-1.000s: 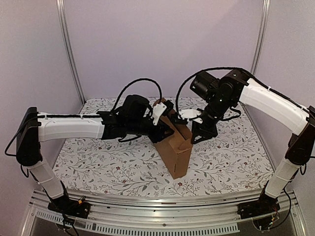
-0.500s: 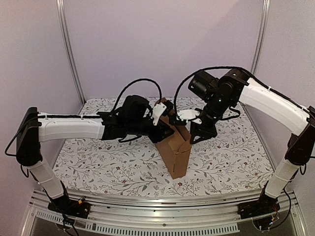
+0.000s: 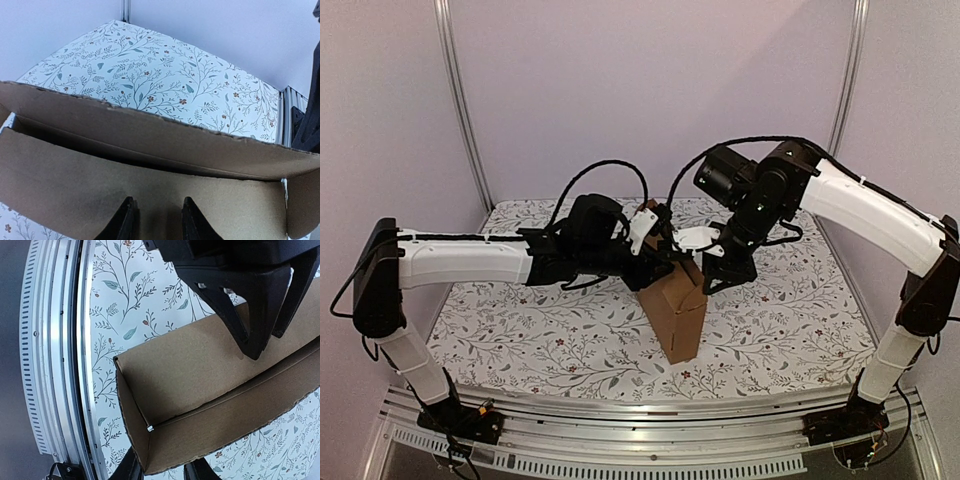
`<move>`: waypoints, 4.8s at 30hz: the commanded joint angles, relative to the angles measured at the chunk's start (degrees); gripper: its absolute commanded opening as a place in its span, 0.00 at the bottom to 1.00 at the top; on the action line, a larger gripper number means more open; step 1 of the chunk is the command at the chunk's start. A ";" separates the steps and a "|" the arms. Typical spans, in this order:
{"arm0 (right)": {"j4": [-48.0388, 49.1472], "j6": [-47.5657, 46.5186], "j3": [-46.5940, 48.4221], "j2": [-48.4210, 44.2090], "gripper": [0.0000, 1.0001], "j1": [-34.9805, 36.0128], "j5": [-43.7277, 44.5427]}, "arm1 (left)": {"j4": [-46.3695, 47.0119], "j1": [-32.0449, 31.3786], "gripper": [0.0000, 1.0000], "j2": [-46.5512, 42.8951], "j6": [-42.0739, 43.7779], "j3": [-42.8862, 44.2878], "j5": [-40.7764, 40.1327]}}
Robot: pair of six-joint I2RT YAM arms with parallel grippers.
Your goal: Fold the paper box
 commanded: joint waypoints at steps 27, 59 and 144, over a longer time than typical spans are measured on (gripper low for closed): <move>-6.40 -2.66 6.90 6.66 0.26 10.84 20.99 | 5.54 -0.21 0.32 0.19 -3.74 -5.76 1.67; -8.31 1.96 7.62 2.18 0.42 10.88 9.76 | 6.97 -0.29 0.31 -0.44 -5.80 -6.57 1.41; 14.77 6.95 -1.90 28.74 0.57 -25.93 -7.87 | -6.55 5.03 0.72 -6.00 -9.24 -5.16 -26.00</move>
